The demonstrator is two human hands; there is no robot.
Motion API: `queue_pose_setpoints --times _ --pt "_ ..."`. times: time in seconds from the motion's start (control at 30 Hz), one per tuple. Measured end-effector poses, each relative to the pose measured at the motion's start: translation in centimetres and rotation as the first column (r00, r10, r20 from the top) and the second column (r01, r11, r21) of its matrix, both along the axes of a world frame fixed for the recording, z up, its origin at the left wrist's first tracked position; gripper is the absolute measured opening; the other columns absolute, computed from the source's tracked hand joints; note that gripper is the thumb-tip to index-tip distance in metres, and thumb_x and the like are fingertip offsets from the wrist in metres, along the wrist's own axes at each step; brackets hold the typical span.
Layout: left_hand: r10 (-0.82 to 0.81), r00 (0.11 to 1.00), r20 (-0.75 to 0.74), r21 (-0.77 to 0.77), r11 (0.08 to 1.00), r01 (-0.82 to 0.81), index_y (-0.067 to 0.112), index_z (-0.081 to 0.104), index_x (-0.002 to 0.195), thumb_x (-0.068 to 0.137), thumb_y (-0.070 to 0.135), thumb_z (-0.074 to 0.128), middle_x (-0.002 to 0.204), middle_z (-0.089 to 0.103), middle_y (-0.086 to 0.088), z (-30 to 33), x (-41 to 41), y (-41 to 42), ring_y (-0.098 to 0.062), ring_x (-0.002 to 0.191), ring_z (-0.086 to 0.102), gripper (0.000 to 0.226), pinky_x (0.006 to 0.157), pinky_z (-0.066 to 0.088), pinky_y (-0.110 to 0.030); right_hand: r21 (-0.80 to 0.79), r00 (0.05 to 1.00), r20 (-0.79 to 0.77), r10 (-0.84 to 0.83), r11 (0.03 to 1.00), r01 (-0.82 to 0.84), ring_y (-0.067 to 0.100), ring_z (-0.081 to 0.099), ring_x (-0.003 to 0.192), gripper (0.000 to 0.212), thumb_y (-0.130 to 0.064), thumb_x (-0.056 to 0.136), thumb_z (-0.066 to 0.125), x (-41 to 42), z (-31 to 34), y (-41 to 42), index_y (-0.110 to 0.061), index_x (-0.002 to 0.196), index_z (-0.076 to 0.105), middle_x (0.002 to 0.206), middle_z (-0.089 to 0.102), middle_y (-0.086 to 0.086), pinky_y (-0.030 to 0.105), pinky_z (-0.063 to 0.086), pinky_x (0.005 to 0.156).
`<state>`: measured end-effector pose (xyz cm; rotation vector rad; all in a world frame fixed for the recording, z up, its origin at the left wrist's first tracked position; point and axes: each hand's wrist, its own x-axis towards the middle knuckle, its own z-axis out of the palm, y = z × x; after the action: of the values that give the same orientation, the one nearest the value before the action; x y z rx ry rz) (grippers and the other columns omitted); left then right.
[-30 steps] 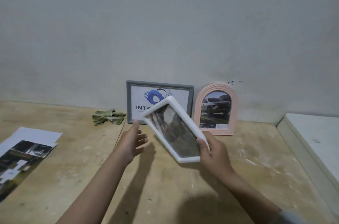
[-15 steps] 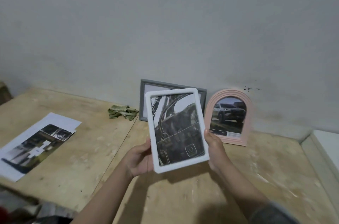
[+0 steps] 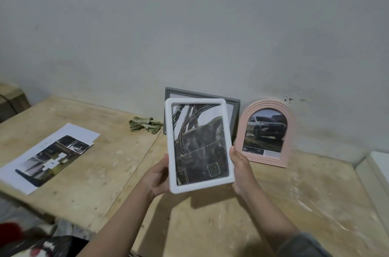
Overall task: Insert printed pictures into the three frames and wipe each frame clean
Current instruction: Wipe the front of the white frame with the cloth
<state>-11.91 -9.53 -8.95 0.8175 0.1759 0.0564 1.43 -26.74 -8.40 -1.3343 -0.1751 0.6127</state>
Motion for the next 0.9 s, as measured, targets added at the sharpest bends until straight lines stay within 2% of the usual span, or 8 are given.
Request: queue_pose_setpoints --times 0.07,0.17,0.23,0.33,0.47,0.73,0.83,0.9 --pt "0.084 0.991 -0.107 0.158 0.985 -0.067 0.01 0.072 0.108 0.047 0.044 0.092 0.113 0.068 -0.016 -0.4 -0.3 1.2 -0.029 0.101 0.066 0.073 0.083 0.055 -0.042 -0.017 1.0 0.01 -0.008 1.0 0.009 0.023 0.047 0.127 0.045 -0.037 0.098 0.042 0.4 -0.4 0.0 -0.005 0.127 0.055 0.13 0.058 0.009 0.046 0.028 0.113" --pt "0.189 0.973 -0.13 0.422 0.899 -0.118 0.023 0.065 0.117 0.065 0.049 0.077 0.126 0.063 -0.002 0.2 -1.2 2.1 -0.022 0.123 0.05 0.059 0.109 0.025 -0.051 -0.057 1.0 0.013 -0.019 0.998 0.02 0.025 0.056 0.117 0.04 -0.034 0.098 0.042 1.0 -1.8 0.9 -0.005 0.121 0.059 0.121 0.063 0.01 0.046 0.039 0.106" --pt "0.327 0.933 -0.152 0.472 0.853 -0.223 0.021 0.068 0.107 0.076 0.041 0.064 0.117 0.067 0.005 0.4 -1.7 2.6 -0.015 0.118 0.051 0.038 0.107 0.022 -0.046 -0.08 1.0 0.01 -0.005 0.997 0.006 0.021 0.065 0.099 0.034 -0.032 0.1 0.04 0.8 -2.2 1.8 -0.01 0.114 0.061 0.108 0.068 0.008 0.038 0.052 0.087" --pt "0.441 0.891 -0.11 0.48 0.808 -0.341 0.008 0.067 0.102 0.093 0.024 0.055 0.096 0.069 -0.007 0.6 -2.6 3.3 -0.022 0.091 0.06 0.022 0.084 0.046 -0.034 -0.133 1.0 -0.009 0.018 0.991 -0.019 0.024 0.071 0.084 0.035 -0.038 0.1 0.039 0.2 -3.0 4.3 -0.016 0.108 0.064 0.093 0.073 0.006 0.039 0.056 0.075" --pt "0.54 0.825 -0.163 0.504 0.765 -0.402 0.009 0.064 0.097 0.1 0.018 0.041 0.07 0.068 0.002 0.8 -3.7 5.3 -0.013 0.063 0.061 0.025 0.055 0.046 -0.021 -0.229 0.994 0.018 0.109 0.968 -0.102 0.026 0.071 0.086 0.046 -0.062 0.089 0.041 -0.8 -4.5 9.3 -0.029 0.108 0.066 0.093 0.074 -0.001 0.048 0.055 0.083" --pt "0.722 0.659 -0.213 0.513 0.656 -0.553 0.007 0.058 0.088 0.1 0.014 0.039 0.05 0.052 0.01 0.6 -7.9 15.1 -0.002 0.043 0.046 0.024 0.043 0.039 -0.016 -0.326 0.932 0.038 0.36 0.886 -0.329 0.023 0.072 0.084 0.049 -0.068 0.086 0.037 -2.9 -5.1 21.8 -0.034 0.102 0.069 0.092 0.075 -0.001 0.045 0.056 0.081" --pt "0.771 0.594 -0.23 0.539 0.609 -0.582 0.011 0.061 0.092 0.1 0.014 0.039 0.05 0.054 0.015 0.9 -9.5 19.3 -0.01 0.055 0.047 0.024 0.053 0.039 -0.024 -0.466 0.899 0.193 0.392 0.843 -0.268 0.017 0.069 0.084 0.049 -0.069 0.085 0.036 -2.4 -6.1 27.2 -0.032 0.097 0.066 0.09 0.072 -0.007 0.046 0.054 0.08" --pt "0.801 0.544 -0.251 0.538 0.582 -0.609 0.012 0.061 0.095 0.1 0.016 0.04 0.059 0.051 0.008 0.7 -10.5 22.1 -0.014 0.061 0.04 0.022 0.057 0.035 -0.029 -0.557 0.862 0.315 0.397 0.813 -0.171 0.015 0.063 0.095 0.038 -0.058 0.086 0.042 -1.9 -6.7 30.5 -0.031 0.102 0.063 0.104 0.068 -0.008 0.047 0.051 0.088"
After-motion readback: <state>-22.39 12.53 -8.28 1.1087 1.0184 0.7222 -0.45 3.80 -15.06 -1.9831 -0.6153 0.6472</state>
